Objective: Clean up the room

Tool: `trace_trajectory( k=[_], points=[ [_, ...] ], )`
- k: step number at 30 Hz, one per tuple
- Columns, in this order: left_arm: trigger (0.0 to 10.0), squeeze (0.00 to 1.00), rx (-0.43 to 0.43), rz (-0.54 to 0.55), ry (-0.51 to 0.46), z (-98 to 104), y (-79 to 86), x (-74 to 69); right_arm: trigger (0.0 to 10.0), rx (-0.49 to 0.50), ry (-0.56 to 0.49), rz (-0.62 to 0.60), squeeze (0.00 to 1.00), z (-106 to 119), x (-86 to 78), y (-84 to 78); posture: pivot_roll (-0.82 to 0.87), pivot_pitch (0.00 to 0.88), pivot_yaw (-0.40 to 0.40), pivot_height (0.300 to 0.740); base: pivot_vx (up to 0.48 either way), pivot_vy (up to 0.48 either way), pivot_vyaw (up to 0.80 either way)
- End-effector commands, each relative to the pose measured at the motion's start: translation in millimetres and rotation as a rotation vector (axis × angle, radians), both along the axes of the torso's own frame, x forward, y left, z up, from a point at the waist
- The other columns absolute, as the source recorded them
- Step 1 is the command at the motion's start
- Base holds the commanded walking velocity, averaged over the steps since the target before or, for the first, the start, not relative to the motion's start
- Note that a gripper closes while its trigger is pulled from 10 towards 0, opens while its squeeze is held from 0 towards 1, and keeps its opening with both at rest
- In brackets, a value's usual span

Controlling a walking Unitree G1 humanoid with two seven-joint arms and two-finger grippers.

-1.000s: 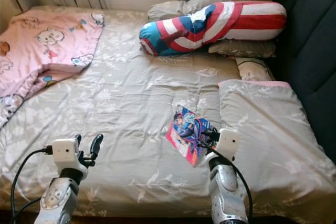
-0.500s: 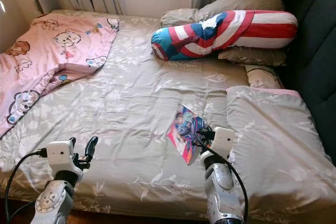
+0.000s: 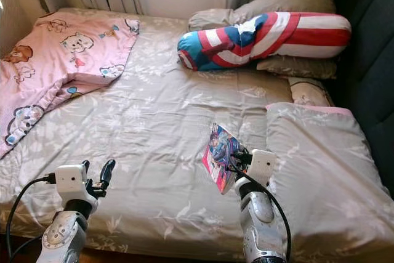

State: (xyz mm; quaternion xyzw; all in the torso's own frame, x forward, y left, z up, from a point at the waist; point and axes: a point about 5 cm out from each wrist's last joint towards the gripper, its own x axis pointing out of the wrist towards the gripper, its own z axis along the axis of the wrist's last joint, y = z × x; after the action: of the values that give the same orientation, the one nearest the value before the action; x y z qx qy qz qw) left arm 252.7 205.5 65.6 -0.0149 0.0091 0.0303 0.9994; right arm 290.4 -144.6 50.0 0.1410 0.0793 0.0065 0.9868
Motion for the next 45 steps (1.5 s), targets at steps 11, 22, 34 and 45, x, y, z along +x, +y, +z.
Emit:
trace_trajectory(
  k=[11,22,34,45],
  points=[
    [10.0,0.00,-0.010,-0.004,0.001,1.1,-1.5,-0.5,10.0,0.008,-0.027,0.006,0.00,4.8,0.7,0.5,0.13,0.136,-0.068,0.740,0.214,0.000,0.00],
    [10.0,0.00,-0.011,-0.013,-0.037,11.5,-3.2,1.4,10.0,0.019,-0.033,0.020,0.00,6.2,1.1,4.7,0.14,0.141,-0.066,0.740,0.000,0.000,0.00],
    [10.0,0.00,-0.009,-0.022,-0.050,16.8,-4.5,2.5,10.0,0.018,-0.030,0.037,0.00,5.6,1.2,7.0,0.14,0.147,-0.061,0.740,0.000,0.000,0.00],
    [10.0,0.00,-0.008,-0.025,-0.046,16.6,-4.8,2.3,10.0,-0.012,-0.027,0.069,0.00,5.9,3.1,12.4,0.14,0.148,-0.059,0.695,0.000,0.000,0.00]
  ],
)
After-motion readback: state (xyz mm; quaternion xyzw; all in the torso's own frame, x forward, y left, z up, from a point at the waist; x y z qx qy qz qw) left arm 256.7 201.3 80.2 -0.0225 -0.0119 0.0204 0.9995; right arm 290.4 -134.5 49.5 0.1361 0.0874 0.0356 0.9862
